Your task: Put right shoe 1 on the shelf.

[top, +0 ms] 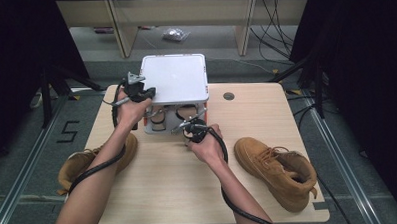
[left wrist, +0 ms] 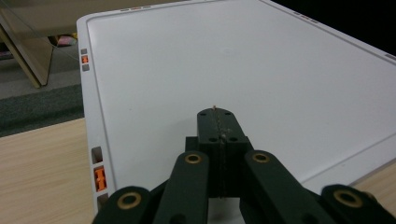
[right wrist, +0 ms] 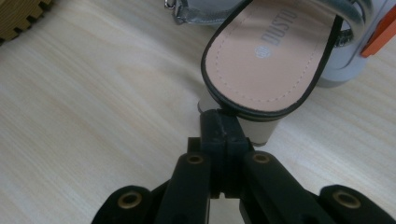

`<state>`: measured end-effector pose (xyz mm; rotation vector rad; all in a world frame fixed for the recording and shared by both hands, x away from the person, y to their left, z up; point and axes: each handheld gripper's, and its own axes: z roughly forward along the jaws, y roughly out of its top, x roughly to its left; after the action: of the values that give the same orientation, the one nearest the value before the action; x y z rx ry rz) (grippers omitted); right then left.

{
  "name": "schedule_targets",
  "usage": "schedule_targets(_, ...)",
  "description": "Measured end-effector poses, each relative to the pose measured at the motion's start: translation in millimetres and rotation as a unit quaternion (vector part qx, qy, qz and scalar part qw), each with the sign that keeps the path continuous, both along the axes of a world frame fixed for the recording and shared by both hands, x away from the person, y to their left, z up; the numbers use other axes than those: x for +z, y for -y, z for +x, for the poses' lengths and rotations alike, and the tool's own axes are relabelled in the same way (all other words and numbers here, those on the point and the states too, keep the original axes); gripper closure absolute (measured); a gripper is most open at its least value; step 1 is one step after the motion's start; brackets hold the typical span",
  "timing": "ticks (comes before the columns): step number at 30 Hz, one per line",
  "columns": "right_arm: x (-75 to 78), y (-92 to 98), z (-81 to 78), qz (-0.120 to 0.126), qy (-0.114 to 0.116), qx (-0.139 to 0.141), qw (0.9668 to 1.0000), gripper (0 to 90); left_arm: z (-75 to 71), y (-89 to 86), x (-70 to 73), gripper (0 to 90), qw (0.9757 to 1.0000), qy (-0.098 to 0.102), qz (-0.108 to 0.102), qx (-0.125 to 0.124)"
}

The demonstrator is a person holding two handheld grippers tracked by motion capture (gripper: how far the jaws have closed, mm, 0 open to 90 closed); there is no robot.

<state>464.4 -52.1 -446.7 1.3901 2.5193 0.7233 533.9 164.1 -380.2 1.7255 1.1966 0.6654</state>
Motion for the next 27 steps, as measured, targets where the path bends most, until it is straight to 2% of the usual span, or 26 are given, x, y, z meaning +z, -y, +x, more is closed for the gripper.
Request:
schedule_targets(8, 0.0, -0.1, 10.0, -0.005, 0.019, -0.009, 0.9998, 90.0, 0.0, 0.0, -0.1, 89.5, 1.0, 0.0, 0.0, 0.0)
schedule_targets(14, -1.6, -2.8, 12.9, -0.005, 0.025, -0.01, 0.9996, 90.0, -0.3, 0.1, -0.2, 89.5, 1.0, 0.001, 0.001, 0.0)
schedule_targets(24, -3.7, -4.2, 19.0, -0.002, 0.032, -0.028, 0.9991, 90.0, -0.1, 0.2, 0.1, 89.5, 1.0, 0.0, 0.002, 0.0)
schedule_targets(27, -6.6, -3.7, 20.9, -0.006, 0.034, -0.024, 0.9991, 90.0, 0.0, 0.1, 0.1, 89.5, 1.0, 0.0, 0.002, 0.0)
